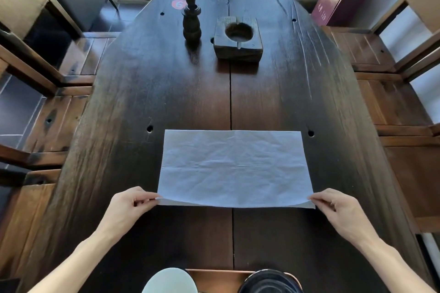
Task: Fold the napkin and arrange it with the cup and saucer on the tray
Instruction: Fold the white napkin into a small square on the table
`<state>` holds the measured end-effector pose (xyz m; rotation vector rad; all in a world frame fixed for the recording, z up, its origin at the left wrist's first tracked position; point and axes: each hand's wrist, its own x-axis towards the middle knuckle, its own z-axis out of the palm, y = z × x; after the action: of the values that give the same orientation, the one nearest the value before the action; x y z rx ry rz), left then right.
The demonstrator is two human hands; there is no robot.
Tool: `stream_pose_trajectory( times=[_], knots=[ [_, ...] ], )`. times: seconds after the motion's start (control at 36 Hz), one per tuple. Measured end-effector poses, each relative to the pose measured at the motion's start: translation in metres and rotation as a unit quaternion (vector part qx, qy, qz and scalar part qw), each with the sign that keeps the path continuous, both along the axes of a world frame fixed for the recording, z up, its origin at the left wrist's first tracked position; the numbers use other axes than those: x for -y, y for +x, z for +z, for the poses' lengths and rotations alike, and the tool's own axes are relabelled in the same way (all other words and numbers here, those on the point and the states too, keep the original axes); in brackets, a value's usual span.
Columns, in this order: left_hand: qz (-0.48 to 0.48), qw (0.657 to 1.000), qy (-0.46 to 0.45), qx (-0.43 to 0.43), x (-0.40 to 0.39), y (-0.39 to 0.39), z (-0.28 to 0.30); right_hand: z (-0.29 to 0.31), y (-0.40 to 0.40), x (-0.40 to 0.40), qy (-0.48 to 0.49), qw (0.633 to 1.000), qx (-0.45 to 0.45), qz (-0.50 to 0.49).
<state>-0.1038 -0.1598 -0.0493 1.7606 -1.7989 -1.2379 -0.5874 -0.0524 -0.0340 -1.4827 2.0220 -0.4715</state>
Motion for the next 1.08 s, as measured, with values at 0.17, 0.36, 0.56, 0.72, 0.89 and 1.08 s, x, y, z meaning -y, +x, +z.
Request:
stream_pose_trajectory(
  times=[0.17, 0.36, 0.56, 0.72, 0.89, 1.08],
  knots=[
    [0.017, 0.999, -0.039, 0.017, -0.001, 0.0, 0.0, -0.004, 0.004, -0.004, 0.005, 1.0, -0.01, 0.002],
    [-0.017, 0.999, -0.001, 0.05, 0.0, 0.002, -0.001, -0.003, 0.004, 0.0, 0.041, 0.999, 0.013, -0.028],
    [-0.037, 0.995, 0.051, 0.072, 0.021, -0.005, 0.013, -0.003, -0.001, 0.016, 0.071, 0.995, 0.036, -0.061],
    [-0.016, 0.999, -0.021, 0.029, 0.06, -0.035, 0.028, 0.009, 0.01, 0.046, 0.036, 0.996, 0.033, -0.08],
    [-0.051, 0.998, -0.035, -0.001, 0.109, -0.088, 0.035, 0.01, 0.02, 0.079, 0.023, 0.995, 0.012, -0.098],
    [-0.108, 0.992, -0.054, -0.038, 0.137, -0.178, 0.034, 0.004, 0.034, 0.103, 0.007, 0.989, 0.019, -0.147]
  ],
)
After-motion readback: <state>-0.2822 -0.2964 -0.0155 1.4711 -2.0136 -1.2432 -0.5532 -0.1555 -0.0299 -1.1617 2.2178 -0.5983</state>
